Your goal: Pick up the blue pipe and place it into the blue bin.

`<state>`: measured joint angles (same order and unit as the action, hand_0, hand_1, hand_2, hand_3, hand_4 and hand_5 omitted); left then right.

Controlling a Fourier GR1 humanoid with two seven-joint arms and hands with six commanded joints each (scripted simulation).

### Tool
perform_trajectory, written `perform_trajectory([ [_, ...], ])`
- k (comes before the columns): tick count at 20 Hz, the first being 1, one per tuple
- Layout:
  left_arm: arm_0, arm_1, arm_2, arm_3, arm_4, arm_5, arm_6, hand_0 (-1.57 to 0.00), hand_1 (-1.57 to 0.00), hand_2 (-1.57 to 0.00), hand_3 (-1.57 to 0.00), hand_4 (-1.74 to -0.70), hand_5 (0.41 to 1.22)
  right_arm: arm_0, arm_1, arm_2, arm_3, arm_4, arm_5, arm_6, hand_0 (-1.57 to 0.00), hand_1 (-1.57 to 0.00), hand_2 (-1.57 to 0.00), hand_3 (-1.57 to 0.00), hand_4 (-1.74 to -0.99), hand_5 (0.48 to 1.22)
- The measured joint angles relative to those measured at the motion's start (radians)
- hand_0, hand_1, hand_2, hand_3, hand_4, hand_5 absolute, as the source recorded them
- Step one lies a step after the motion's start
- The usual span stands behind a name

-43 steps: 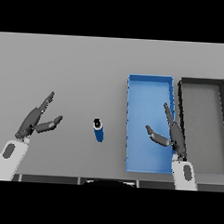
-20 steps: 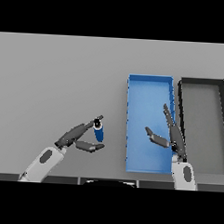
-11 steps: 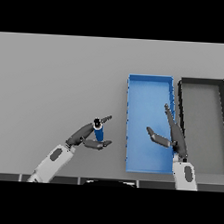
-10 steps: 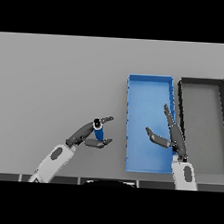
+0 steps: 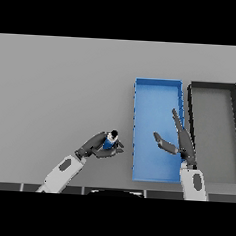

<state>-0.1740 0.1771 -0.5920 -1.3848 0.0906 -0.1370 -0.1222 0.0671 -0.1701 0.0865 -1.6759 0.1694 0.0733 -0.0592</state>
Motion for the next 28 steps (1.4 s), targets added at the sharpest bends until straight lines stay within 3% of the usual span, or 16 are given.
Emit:
perform_trajectory([
  [2, 0.001, -0.01, -0.007, 0.004, -0.02, 0.025, -0.013, -1.42, -1.45, -1.46, -1.44, -1.52, 1.174, 0.022, -0.004, -0.003, -0.003, -0.01, 0.009, -0.028, 0.0, 0.0, 0.0, 0.0, -1.174, 0.558],
  [9, -0.006, -0.045, 0.005, -0.095, -0.03, 0.031, -0.103, -1.54, -1.54, -1.55, -1.54, -1.48, 1.211, 0.007, -0.006, 0.0, -0.016, -0.001, 0.004, 0.005, 0.0, 0.0, 0.0, 0.0, -1.144, 0.551],
  [10, -0.015, -0.057, 0.006, -0.111, -0.027, 0.03, -0.085, -1.55, -1.55, -1.55, -1.55, -1.48, 1.213, -0.001, -0.011, -0.005, 0.002, 0.008, -0.003, 0.019, 0.0, 0.0, 0.0, 0.0, -1.138, 0.552],
  [14, -0.053, -0.076, 0.008, -0.154, -0.045, 0.023, -0.023, -1.56, -1.56, -1.56, -1.56, -1.47, 1.218, 0.02, -0.012, 0.002, 0.008, 0.022, -0.001, -0.032, 0.0, 0.0, 0.0, 0.0, -1.128, 0.564],
  [18, -0.086, -0.087, 0.019, -0.183, -0.037, -0.007, 0.063, -1.57, -1.57, -1.57, -1.57, -1.47, 1.22, 0.003, -0.014, -0.003, 0.006, 0.018, -0.002, -0.005, 0.0, 0.0, 0.0, 0.0, -1.124, 0.574],
  [23, -0.08, -0.099, 0.03, -0.181, -0.051, -0.032, 0.059, -1.57, -1.57, -1.57, -1.57, -1.47, 1.22, 0.123, 0.037, 0.017, -0.076, 0.061, -0.072, -0.028, 0.0, 0.0, 0.0, 0.0, -1.123, 0.578],
  [26, -0.074, -0.107, 0.04, -0.172, -0.058, -0.046, 0.062, -1.57, -1.57, -1.57, -1.57, -1.47, 1.22, 0.205, 0.095, 0.034, -0.126, 0.104, -0.144, -0.024, 0.0, 0.0, 0.0, 0.0, -1.185, 0.578],
  [28, -0.048, -0.101, 0.035, -0.189, -0.07, -0.056, 0.042, -1.57, -1.57, -1.57, -1.57, -1.47, 1.221, 0.219, 0.098, 0.032, -0.149, 0.111, -0.157, -0.022, 0.0, -0.01, 0.0, 0.0, -1.194, 0.572],
])
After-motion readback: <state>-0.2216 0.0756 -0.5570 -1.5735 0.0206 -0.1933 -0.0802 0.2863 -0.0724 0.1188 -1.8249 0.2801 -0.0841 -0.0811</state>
